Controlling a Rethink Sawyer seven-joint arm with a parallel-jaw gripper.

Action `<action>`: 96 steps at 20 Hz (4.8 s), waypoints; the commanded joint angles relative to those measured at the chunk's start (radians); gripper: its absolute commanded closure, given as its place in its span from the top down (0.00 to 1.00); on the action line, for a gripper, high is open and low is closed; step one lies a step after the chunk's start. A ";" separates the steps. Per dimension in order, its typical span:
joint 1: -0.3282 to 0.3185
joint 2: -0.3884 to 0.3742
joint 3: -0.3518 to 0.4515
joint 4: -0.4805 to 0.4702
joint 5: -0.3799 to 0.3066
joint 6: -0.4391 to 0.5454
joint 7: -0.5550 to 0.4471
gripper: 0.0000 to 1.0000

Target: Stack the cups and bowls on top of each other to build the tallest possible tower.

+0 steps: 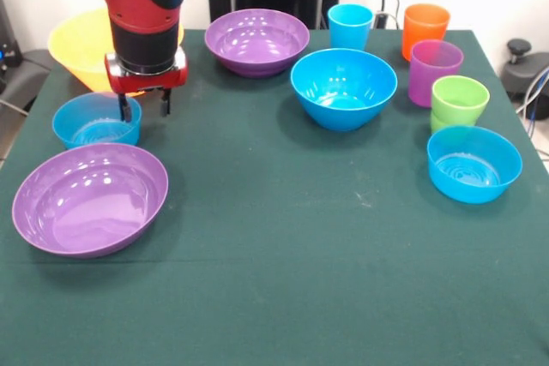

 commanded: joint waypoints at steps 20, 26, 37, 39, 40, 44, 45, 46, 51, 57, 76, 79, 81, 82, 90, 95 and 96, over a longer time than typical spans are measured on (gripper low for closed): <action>-0.103 0.003 0.134 0.066 0.012 -0.045 -0.240 1.00; -0.093 -0.001 0.140 0.063 -0.018 -0.043 -0.233 1.00; -0.112 0.006 0.180 0.081 -0.037 -0.060 -0.260 1.00; -0.115 0.019 0.182 0.073 -0.039 -0.053 -0.264 1.00; -0.114 0.026 0.176 0.064 -0.047 -0.043 -0.268 1.00; -0.101 0.070 0.149 0.012 -0.084 -0.032 -0.260 1.00; -0.088 0.080 0.136 -0.007 -0.104 -0.026 -0.261 1.00; -0.075 0.085 0.123 -0.023 -0.119 -0.025 -0.250 1.00; -0.045 0.092 0.094 -0.056 -0.133 0.022 -0.231 1.00; -0.020 0.097 0.077 -0.076 -0.140 0.052 -0.215 1.00; -0.020 0.086 0.077 -0.066 -0.115 0.037 -0.202 1.00; -0.018 0.087 0.076 -0.066 -0.113 0.039 -0.199 1.00; -0.017 0.086 0.076 -0.066 -0.112 0.039 -0.197 1.00; -0.017 0.086 0.075 -0.066 -0.112 0.040 -0.196 1.00; -0.017 0.082 0.077 -0.064 -0.105 0.042 -0.187 0.00; -0.021 0.076 0.083 -0.059 -0.091 0.044 -0.181 0.00; -0.024 0.074 0.087 -0.056 -0.086 0.044 -0.184 0.00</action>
